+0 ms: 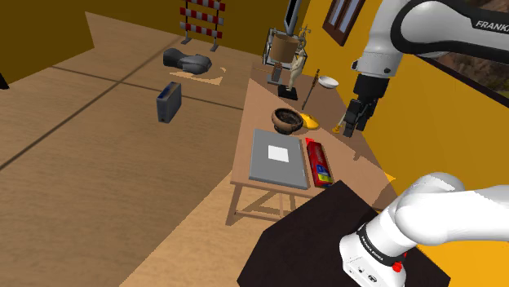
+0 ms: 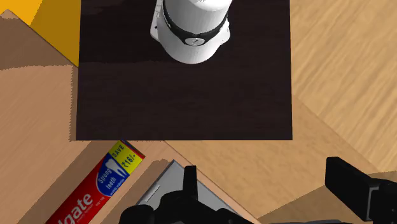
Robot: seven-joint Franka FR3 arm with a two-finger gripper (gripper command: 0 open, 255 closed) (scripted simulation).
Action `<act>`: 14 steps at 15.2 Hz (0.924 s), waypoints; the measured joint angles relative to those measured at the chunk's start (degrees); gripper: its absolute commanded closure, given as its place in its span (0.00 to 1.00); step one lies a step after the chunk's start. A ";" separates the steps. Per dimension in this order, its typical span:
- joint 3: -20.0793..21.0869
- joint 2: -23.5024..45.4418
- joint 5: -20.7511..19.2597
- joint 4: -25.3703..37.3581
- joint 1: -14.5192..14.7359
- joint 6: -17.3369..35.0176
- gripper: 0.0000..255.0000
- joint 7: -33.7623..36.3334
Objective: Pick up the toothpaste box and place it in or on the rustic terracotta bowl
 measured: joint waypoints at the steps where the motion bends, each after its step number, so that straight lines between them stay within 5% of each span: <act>1: 0.00 0.00 0.00 0.00 0.00 0.00 0.00 0.00; 14: -3.84 7.74 -5.20 -14.24 -7.01 27.68 0.00 2.01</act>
